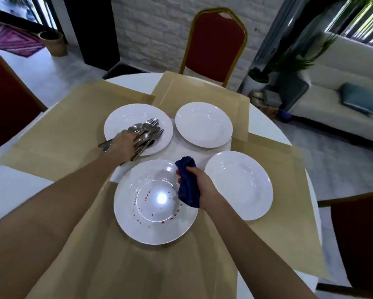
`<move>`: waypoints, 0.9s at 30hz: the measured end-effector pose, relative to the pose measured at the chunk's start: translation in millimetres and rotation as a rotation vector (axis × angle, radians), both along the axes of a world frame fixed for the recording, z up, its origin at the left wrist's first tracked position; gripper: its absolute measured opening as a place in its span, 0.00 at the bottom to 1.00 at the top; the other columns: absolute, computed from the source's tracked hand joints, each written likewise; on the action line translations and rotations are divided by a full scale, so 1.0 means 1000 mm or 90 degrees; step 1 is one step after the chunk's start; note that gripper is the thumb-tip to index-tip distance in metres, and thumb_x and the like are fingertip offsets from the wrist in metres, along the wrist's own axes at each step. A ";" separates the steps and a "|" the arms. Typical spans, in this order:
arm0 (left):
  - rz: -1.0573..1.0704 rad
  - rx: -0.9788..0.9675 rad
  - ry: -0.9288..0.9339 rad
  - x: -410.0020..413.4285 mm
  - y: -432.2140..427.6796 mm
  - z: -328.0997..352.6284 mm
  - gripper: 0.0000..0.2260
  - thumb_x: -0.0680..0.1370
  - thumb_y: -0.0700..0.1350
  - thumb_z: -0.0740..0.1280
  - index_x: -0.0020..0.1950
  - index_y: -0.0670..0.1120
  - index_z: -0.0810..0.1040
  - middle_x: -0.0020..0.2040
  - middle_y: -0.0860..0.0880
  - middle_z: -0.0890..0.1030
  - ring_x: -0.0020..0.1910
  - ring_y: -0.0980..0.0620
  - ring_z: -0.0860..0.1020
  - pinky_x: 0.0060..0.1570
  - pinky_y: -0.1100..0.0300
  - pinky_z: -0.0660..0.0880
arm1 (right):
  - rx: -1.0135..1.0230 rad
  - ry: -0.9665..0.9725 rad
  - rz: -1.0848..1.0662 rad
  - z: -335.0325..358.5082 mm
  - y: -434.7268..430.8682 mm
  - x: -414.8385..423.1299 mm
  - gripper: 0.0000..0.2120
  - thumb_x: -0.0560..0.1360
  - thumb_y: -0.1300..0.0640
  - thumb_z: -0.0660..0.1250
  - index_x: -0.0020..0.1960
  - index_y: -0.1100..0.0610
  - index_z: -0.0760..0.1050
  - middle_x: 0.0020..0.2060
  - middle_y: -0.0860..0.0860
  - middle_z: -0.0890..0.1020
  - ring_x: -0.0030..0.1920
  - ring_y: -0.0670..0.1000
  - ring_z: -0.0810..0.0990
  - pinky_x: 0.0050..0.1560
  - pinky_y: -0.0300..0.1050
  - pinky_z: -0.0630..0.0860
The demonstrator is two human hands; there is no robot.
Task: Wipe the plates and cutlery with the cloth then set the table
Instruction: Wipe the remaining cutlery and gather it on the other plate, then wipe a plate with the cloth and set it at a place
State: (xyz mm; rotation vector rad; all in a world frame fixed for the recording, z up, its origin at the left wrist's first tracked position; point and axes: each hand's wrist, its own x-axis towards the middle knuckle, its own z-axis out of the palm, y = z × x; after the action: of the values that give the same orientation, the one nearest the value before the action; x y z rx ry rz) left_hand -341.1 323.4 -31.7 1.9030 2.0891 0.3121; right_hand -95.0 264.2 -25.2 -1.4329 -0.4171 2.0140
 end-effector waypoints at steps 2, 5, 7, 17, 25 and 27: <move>-0.003 0.045 -0.001 0.001 -0.005 -0.009 0.17 0.75 0.36 0.64 0.63 0.42 0.76 0.55 0.35 0.77 0.53 0.33 0.76 0.54 0.46 0.73 | 0.001 -0.005 0.019 -0.003 0.001 0.002 0.18 0.78 0.57 0.63 0.66 0.62 0.73 0.42 0.52 0.83 0.32 0.48 0.80 0.33 0.40 0.76; 0.016 0.136 -0.043 0.012 -0.035 -0.016 0.15 0.74 0.37 0.65 0.60 0.44 0.79 0.53 0.39 0.79 0.52 0.36 0.76 0.53 0.45 0.75 | 0.040 -0.021 0.034 -0.003 -0.001 0.006 0.16 0.78 0.59 0.65 0.64 0.61 0.73 0.43 0.53 0.83 0.33 0.49 0.80 0.33 0.41 0.77; 0.052 0.199 -0.091 0.015 -0.067 -0.022 0.15 0.73 0.37 0.68 0.60 0.43 0.79 0.54 0.39 0.78 0.52 0.37 0.76 0.52 0.45 0.75 | 0.077 -0.025 0.047 0.000 -0.004 0.012 0.15 0.76 0.59 0.67 0.62 0.61 0.74 0.43 0.54 0.82 0.34 0.48 0.79 0.33 0.40 0.77; 0.207 -0.153 -0.499 0.015 -0.172 -0.026 0.17 0.71 0.49 0.69 0.58 0.50 0.72 0.50 0.53 0.80 0.51 0.49 0.78 0.45 0.58 0.74 | 0.015 -0.044 -0.046 0.011 -0.031 0.027 0.13 0.79 0.55 0.63 0.60 0.61 0.75 0.39 0.55 0.81 0.40 0.51 0.79 0.42 0.43 0.76; 0.312 -0.197 -0.915 0.019 -0.209 -0.003 0.21 0.76 0.33 0.63 0.67 0.46 0.64 0.62 0.40 0.75 0.56 0.37 0.78 0.40 0.48 0.79 | 0.183 -0.253 0.093 0.052 -0.073 0.021 0.18 0.74 0.57 0.71 0.62 0.59 0.75 0.49 0.57 0.83 0.47 0.56 0.83 0.46 0.48 0.81; 0.311 -0.193 -0.904 0.015 -0.222 0.012 0.21 0.76 0.32 0.60 0.67 0.48 0.65 0.60 0.39 0.75 0.56 0.36 0.76 0.47 0.44 0.77 | 0.313 -0.387 0.140 0.059 -0.081 0.021 0.16 0.75 0.59 0.68 0.62 0.55 0.75 0.48 0.52 0.83 0.48 0.54 0.82 0.51 0.51 0.80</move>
State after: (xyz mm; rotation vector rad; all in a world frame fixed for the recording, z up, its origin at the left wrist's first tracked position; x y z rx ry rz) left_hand -326.0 101.6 -19.6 0.5155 1.3444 0.9959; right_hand -73.7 183.7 34.1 -1.6908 -1.2766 1.4311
